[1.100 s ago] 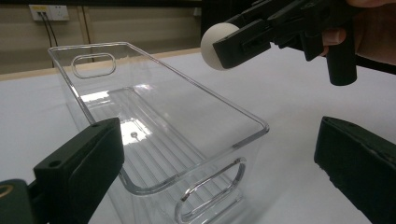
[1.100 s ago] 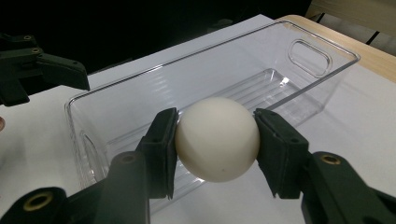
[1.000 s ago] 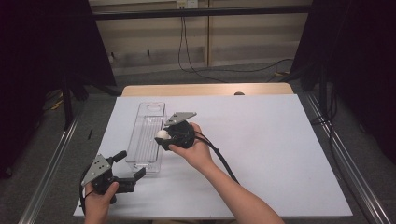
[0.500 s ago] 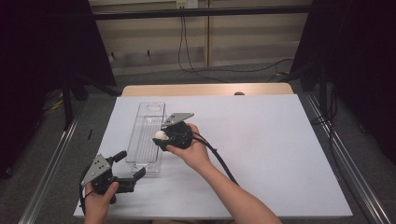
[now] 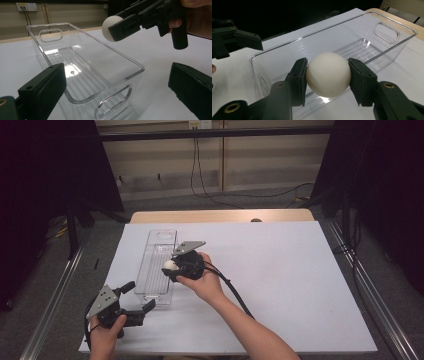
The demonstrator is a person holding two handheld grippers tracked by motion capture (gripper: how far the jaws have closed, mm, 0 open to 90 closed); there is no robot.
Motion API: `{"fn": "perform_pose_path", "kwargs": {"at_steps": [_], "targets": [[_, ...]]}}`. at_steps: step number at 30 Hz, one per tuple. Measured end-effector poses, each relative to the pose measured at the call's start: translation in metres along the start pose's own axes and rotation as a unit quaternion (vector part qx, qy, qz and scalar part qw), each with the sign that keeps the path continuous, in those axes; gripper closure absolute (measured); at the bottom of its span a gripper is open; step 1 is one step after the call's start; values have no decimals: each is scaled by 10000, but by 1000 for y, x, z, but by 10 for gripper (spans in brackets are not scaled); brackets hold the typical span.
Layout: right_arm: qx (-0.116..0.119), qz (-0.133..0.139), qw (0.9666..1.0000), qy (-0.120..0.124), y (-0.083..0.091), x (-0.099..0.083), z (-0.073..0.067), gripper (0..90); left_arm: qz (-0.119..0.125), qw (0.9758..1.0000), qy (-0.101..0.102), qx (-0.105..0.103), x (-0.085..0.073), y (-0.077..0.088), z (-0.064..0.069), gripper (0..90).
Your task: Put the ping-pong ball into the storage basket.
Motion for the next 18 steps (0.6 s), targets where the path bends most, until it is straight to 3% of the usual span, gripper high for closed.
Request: {"fn": "perform_pose_path", "kwargs": {"at_steps": [18], "targets": [[36,22,10000,29,-4,3,-2,512,14,10000,-7,3,0,0,0,17]]}}
Point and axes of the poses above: each handheld gripper's, and its own axes: y roughly backward along the jaws, x roughly out of its top, z roughly to its right, the point moved 7 cm from there along -y, roughly forward along the jaws, and after that the axes turned 8 degrees about -z, right-handed, at the moved point
